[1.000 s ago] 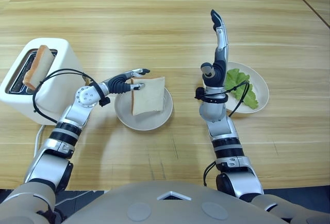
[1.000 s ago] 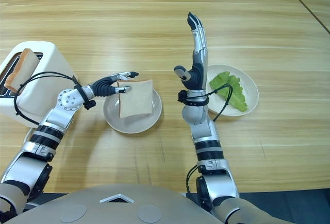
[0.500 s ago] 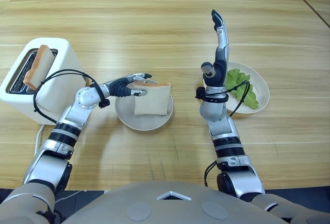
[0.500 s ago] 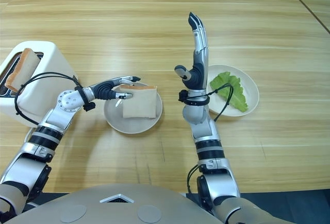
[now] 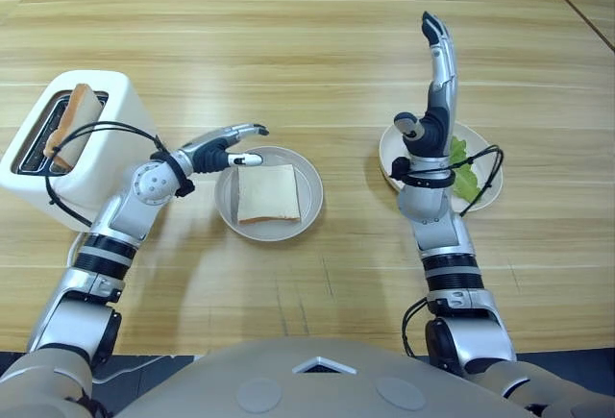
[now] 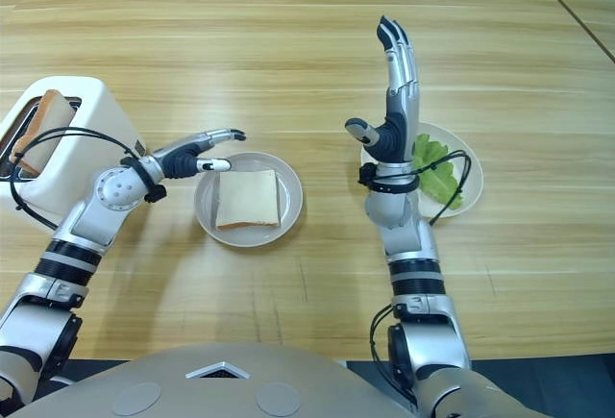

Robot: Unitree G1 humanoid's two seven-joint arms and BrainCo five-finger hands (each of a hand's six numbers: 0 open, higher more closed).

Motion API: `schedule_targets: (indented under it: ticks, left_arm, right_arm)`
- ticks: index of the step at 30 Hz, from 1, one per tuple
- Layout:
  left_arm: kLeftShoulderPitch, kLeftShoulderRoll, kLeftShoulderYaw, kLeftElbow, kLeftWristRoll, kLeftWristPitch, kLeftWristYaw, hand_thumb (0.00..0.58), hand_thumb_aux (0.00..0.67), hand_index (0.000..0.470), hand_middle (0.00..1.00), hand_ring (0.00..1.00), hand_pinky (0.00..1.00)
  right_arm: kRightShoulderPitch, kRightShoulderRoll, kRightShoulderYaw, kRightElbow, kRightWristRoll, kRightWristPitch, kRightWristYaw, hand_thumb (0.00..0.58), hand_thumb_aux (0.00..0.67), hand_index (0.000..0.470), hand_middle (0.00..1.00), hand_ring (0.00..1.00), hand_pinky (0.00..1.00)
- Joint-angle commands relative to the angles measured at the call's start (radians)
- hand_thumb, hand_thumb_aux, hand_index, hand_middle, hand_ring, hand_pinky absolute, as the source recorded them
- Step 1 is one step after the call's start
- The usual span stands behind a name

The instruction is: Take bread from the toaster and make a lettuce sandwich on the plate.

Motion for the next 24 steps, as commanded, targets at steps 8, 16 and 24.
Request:
schedule_targets:
  ticks: [8,16,24]
  left_arm:
    - [0.148,-0.118,0.254,-0.477,-0.238,0.053,0.167,0.000,0.000,0.000,0.00,0.00,0.00]
    - [0.176,-0.104,0.250,-0.429,-0.218,0.068,0.159,0.000,0.000,0.000,0.00,0.00,0.00]
    - [0.181,-0.097,0.247,-0.396,-0.205,0.057,0.154,0.000,0.000,0.000,0.00,0.00,0.00]
  right_arm:
    - [-0.066,-0.397,0.150,0.416,-0.369,0.488,0.148,0.000,0.000,0.000,0.00,0.00,0.00]
    - [-0.034,-0.494,0.211,0.451,-0.303,0.486,0.229,0.000,0.000,0.000,0.00,0.00,0.00]
    - [0.031,-0.561,0.235,0.404,-0.253,0.477,0.303,0.087,0.053,0.037,0.00,0.00,0.00]
